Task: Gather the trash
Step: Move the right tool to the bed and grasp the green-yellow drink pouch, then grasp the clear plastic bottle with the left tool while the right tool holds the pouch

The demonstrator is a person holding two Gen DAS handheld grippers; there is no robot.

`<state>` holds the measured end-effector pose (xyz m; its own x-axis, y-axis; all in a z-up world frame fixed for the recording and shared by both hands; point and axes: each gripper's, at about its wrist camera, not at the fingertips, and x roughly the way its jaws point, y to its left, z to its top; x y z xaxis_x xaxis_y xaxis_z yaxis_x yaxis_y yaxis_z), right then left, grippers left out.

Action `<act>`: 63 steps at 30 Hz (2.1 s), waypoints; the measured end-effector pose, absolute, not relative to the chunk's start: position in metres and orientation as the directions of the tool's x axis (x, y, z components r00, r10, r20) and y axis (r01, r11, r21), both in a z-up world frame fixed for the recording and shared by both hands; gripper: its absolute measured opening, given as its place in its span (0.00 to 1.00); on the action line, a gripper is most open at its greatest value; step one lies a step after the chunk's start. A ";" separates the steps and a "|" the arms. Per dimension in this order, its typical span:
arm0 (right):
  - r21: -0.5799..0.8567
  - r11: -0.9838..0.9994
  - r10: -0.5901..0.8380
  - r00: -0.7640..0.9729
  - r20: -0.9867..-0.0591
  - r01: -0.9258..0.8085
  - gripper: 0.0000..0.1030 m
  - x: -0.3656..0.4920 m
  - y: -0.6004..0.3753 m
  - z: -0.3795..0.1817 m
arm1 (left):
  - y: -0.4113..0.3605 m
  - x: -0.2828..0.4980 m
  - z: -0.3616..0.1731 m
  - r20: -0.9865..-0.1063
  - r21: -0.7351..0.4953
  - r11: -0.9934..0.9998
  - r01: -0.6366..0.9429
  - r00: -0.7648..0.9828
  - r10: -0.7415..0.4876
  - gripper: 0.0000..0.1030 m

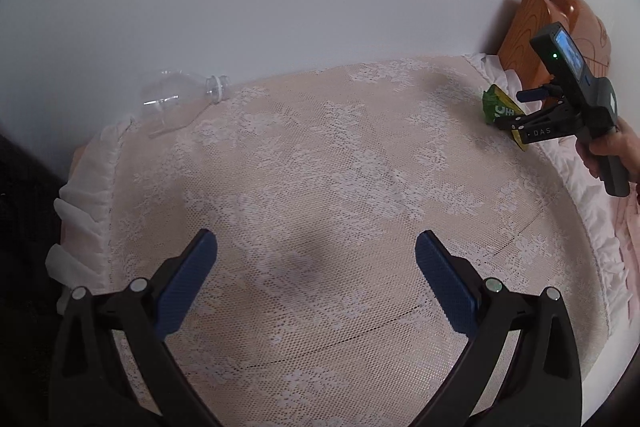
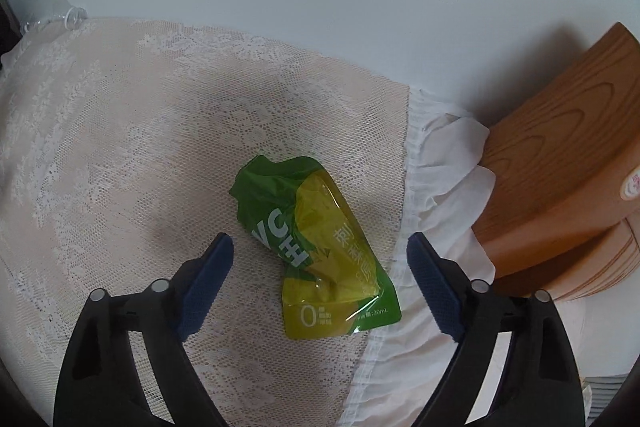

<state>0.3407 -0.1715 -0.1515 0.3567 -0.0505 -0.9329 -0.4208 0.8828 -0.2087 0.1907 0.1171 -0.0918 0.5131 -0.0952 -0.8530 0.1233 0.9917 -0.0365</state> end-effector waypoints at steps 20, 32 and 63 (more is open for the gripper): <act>-0.073 0.945 0.066 0.404 -0.912 -0.319 0.44 0.321 -0.176 -0.123 | 0.196 0.235 -0.092 -0.815 -0.015 0.998 -0.055 0.579 0.020 0.92; 0.113 0.935 0.266 0.455 -0.850 -0.335 0.44 0.237 -0.107 -0.085 | 0.250 0.320 -0.122 -0.804 -0.123 0.983 -0.134 0.594 -0.019 0.92; 0.219 0.953 0.289 0.420 -0.860 -0.208 0.44 0.115 -0.094 -0.098 | 0.180 0.285 -0.093 -0.767 -0.206 0.978 0.023 0.616 -0.176 0.09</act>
